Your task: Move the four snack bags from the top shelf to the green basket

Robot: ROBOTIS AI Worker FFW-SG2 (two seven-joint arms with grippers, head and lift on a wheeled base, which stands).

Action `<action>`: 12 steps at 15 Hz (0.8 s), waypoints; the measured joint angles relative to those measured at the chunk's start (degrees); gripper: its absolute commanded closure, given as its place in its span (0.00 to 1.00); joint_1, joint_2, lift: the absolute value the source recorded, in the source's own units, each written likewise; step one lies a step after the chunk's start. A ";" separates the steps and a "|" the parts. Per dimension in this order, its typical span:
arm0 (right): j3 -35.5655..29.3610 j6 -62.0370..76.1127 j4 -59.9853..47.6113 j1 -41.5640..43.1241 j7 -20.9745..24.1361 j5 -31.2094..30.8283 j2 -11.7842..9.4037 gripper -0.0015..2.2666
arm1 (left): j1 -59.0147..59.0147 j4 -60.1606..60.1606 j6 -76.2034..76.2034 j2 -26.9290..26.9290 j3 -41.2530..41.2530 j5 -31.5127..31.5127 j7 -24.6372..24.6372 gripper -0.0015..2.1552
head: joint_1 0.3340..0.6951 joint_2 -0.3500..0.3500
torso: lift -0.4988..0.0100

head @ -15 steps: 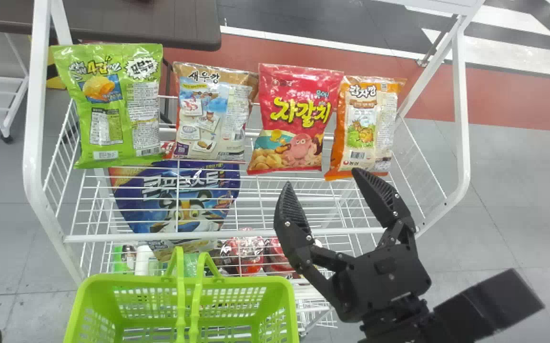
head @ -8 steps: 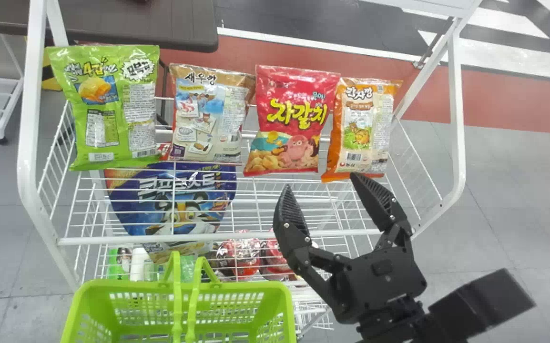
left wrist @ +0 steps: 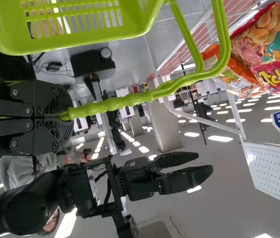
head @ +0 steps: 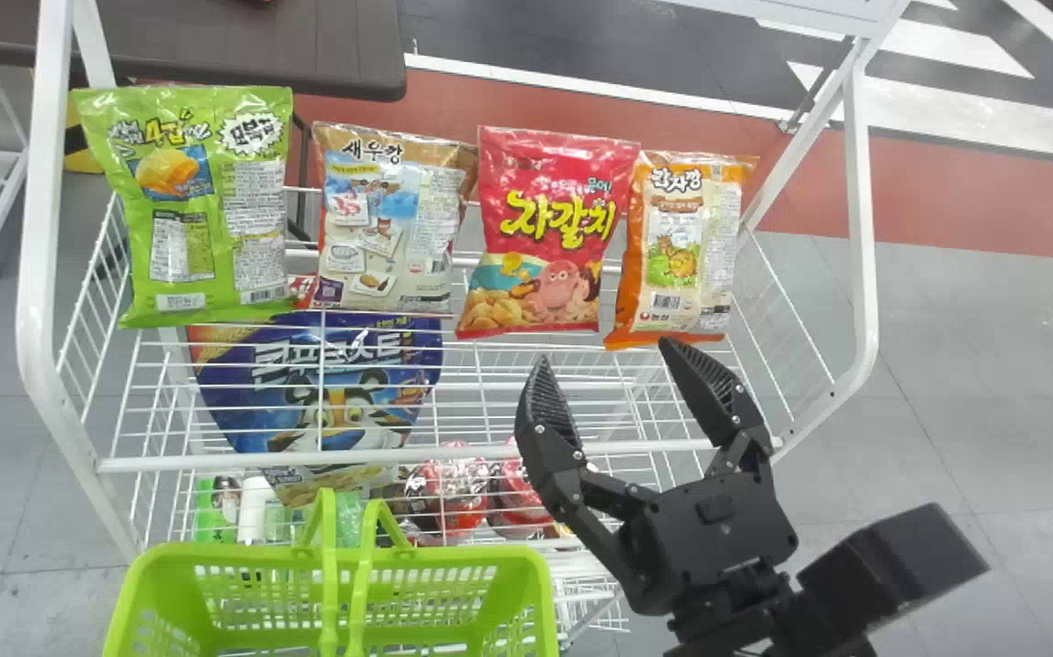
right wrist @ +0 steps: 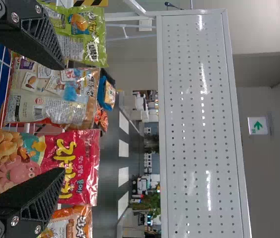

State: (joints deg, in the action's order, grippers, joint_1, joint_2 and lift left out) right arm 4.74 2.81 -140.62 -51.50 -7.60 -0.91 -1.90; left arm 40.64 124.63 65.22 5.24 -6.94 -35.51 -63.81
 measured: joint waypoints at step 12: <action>5.72 -23.30 14.75 26.99 1.18 2.64 0.88 0.04 | 1.30 1.14 0.25 0.20 0.74 1.16 0.62 0.63 | 1.00 0.30 | 0.98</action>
State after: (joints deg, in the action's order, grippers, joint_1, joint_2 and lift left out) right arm 10.46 -20.49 -125.88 -24.51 -6.42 1.73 -1.02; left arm 41.93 125.77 65.46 5.44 -6.20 -34.34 -63.18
